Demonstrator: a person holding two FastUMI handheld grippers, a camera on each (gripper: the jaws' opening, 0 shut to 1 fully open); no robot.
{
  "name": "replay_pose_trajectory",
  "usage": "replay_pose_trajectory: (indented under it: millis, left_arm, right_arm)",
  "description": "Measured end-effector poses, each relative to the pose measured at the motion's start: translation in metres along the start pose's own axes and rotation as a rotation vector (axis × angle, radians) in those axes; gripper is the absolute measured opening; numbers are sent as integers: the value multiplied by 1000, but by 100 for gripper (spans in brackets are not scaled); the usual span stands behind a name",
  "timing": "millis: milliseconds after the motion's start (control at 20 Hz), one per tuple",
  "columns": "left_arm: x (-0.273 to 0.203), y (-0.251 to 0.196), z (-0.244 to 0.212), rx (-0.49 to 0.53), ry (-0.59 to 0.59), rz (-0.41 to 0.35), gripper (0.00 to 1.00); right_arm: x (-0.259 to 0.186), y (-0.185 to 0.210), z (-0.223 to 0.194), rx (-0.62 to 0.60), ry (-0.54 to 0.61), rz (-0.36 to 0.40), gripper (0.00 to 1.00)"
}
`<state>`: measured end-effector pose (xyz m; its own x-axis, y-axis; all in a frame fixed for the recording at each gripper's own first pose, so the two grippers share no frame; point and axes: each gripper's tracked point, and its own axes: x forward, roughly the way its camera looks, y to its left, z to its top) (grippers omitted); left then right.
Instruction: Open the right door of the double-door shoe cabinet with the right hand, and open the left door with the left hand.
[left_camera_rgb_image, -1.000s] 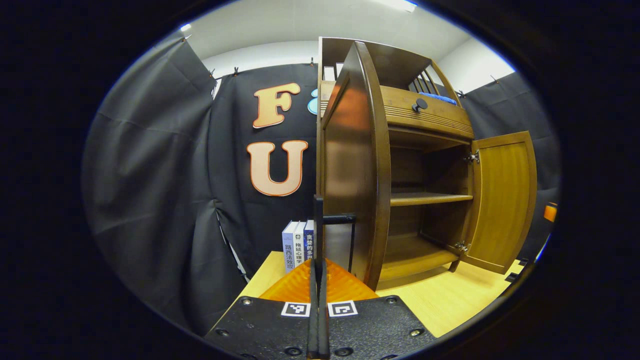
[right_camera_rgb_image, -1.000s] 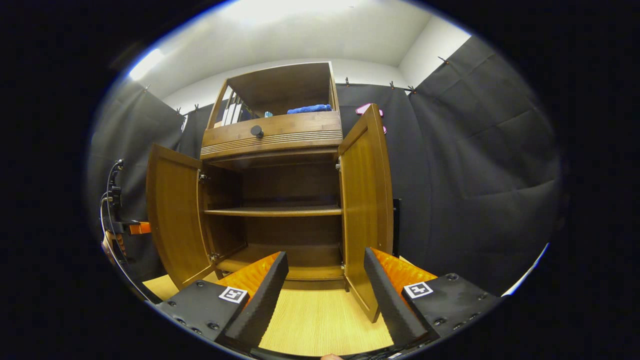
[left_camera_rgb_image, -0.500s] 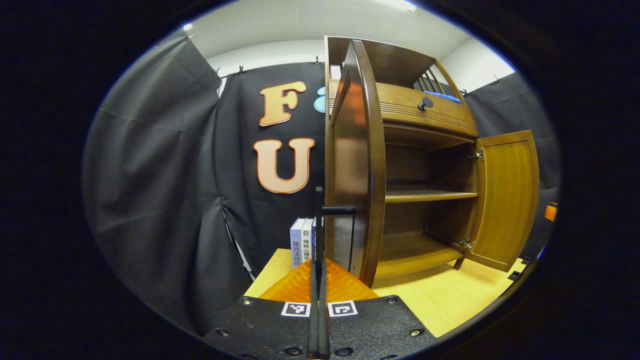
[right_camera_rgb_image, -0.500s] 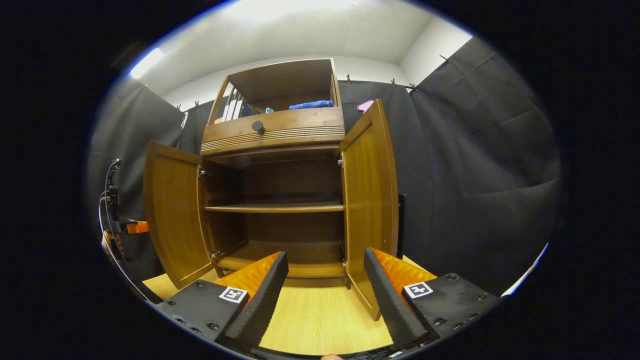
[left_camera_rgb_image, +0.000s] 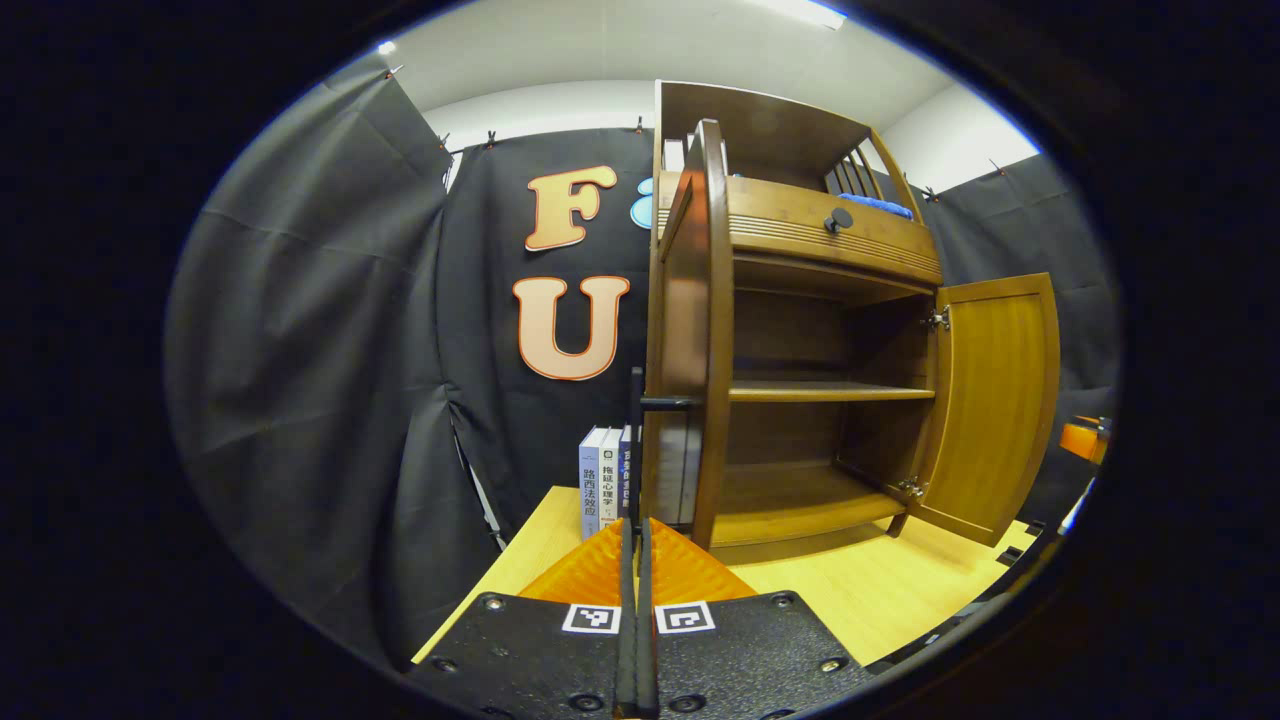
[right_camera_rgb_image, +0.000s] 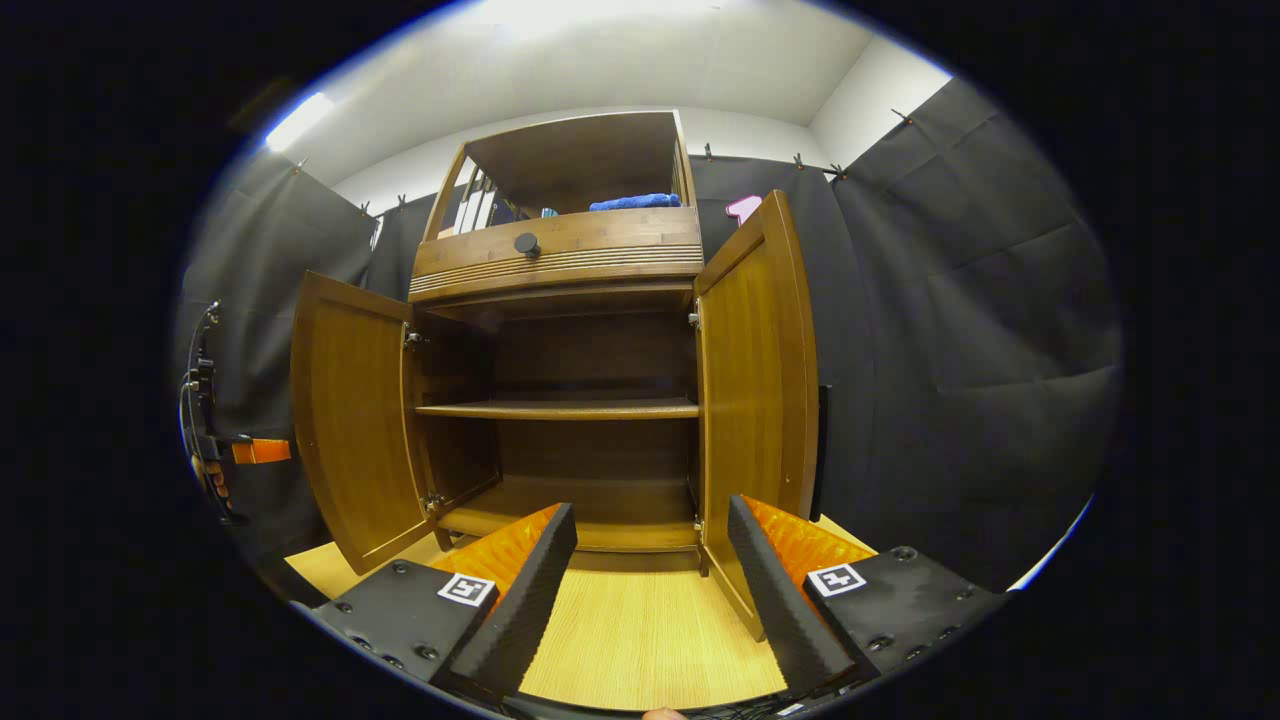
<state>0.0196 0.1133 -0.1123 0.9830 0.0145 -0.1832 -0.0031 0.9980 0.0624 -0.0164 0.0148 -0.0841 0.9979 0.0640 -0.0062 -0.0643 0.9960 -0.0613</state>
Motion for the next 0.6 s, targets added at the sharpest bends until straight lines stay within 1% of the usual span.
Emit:
replay_pose_trajectory:
  millis: [100,150,200,250,300,350,400,450,500,600]
  left_arm:
    - [-11,-10,8,3,-8,-2,0]
    - [-16,-15,12,4,-14,-6,0]
    - [-20,-22,16,7,-20,-14,0]
    - [-23,-26,20,11,-25,-18,0]
    - [-27,-30,24,13,-31,-24,0]
    - [-31,-35,27,12,-33,-26,3]
    - [-34,-39,28,12,-33,-27,6]
    - [-36,-45,31,13,-34,-35,3]
    - [-41,-50,34,17,-39,-38,4]
    - [-47,-53,42,33,-54,-27,10]
  right_arm:
    - [1,1,-2,-3,3,3,90]
    - [1,1,-3,-4,5,3,98]
    - [0,2,-3,-5,7,4,98]
    - [0,1,-2,-4,7,5,90]
    - [0,0,-2,-3,6,5,90]
    - [0,-2,-2,-3,5,2,90]
    - [0,-3,-1,-3,5,-2,98]
    - [0,-5,-1,-3,5,-3,90]
    - [-1,-6,-1,-3,5,-4,90]
    - [-3,-10,1,-5,2,-9,90]
